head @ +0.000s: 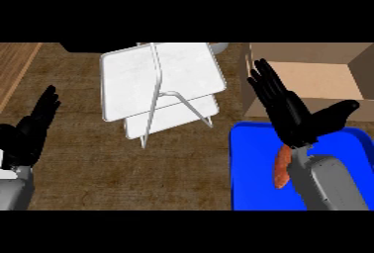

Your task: Pick the lemon from the tray and place it in the tiered shelf

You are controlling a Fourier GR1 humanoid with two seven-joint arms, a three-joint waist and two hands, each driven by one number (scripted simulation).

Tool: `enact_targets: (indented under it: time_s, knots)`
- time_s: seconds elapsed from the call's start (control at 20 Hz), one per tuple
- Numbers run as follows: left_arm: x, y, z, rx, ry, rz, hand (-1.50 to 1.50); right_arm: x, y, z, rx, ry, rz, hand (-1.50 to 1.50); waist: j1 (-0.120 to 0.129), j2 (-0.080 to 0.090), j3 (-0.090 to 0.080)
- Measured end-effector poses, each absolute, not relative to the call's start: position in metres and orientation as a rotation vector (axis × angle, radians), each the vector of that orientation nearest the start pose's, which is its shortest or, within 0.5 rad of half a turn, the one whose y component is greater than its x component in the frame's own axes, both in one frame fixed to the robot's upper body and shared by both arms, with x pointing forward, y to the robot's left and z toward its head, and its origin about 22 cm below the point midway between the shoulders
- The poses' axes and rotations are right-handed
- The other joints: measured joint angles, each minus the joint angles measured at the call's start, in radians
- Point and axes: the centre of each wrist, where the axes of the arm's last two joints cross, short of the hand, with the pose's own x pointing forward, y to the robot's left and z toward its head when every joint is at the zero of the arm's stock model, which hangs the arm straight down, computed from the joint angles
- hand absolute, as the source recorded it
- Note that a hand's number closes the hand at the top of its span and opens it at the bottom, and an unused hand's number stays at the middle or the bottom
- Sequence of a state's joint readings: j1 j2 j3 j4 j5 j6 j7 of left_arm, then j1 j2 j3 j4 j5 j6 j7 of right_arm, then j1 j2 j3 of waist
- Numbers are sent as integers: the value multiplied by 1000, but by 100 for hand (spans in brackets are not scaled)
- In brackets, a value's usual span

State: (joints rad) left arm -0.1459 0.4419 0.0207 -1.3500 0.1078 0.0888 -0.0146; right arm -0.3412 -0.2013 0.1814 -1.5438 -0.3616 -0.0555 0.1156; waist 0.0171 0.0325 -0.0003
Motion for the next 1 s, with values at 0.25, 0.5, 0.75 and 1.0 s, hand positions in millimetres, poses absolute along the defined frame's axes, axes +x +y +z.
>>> enact_targets:
  time_s: [0.25,0.5,0.75,1.0]
  knots:
    - [263,337,1,293,-1369,-73,0,309,-286,95,217,-1768,276,150,-23,-18,3]
    - [250,322,-25,185,-1232,14,0,296,-387,104,-122,-1662,461,-150,-31,-8,4]
    - [251,304,-30,108,-1170,30,0,269,-466,88,-105,-1615,522,-150,-9,-11,8]
    - [255,295,-29,81,-1146,20,0,256,-509,103,-76,-1578,652,-150,11,-15,8]
